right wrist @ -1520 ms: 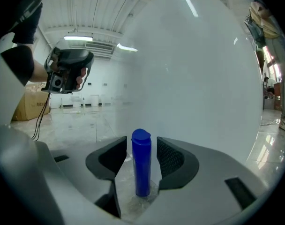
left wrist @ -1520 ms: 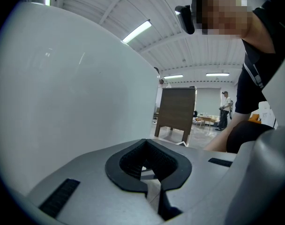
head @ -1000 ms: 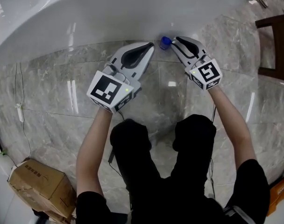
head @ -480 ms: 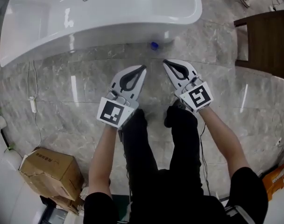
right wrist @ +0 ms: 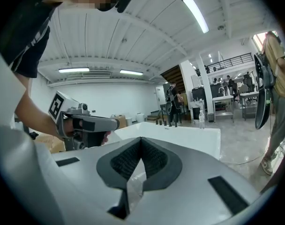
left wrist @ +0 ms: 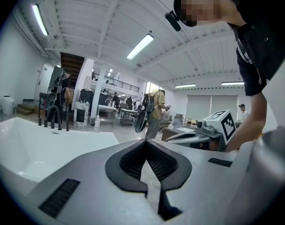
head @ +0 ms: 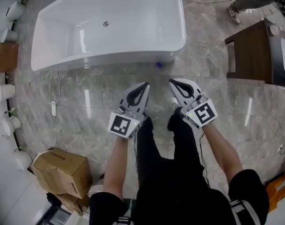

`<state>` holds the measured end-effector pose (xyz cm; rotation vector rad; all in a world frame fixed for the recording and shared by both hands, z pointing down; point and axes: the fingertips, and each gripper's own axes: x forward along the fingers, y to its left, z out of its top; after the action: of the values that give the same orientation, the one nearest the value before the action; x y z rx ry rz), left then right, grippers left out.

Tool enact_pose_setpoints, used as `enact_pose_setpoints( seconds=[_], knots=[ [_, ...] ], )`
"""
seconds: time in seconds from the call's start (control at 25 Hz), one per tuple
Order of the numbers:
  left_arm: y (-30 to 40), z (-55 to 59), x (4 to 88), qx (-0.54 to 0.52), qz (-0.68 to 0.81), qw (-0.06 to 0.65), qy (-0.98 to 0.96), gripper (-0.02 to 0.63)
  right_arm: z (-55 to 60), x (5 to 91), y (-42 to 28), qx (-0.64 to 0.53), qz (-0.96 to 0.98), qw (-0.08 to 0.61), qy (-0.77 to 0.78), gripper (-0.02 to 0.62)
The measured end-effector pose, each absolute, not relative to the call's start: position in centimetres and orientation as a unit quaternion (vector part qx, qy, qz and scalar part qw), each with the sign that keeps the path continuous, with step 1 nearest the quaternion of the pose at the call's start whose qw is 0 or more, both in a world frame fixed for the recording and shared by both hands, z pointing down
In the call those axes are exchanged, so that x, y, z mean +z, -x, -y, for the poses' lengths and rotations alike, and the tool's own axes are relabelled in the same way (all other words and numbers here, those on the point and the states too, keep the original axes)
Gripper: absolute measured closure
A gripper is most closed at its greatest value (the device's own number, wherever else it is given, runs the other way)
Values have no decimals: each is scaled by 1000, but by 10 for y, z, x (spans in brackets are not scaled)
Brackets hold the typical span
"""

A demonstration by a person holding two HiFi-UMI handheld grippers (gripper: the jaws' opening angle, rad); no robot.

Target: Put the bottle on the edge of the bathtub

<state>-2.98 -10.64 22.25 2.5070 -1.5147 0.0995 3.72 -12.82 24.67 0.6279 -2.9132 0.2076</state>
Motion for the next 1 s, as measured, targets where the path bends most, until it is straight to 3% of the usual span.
enact_pose_setpoints(
  seconds=[0.36, 1.0],
  knots=[
    [5, 43, 105, 17, 556, 98, -825, 597, 86, 134, -74, 90, 971, 92, -199, 583],
    [102, -144, 57, 37, 499, 91, -861, 597, -93, 80, -13, 67, 950, 77, -295, 583]
  ],
)
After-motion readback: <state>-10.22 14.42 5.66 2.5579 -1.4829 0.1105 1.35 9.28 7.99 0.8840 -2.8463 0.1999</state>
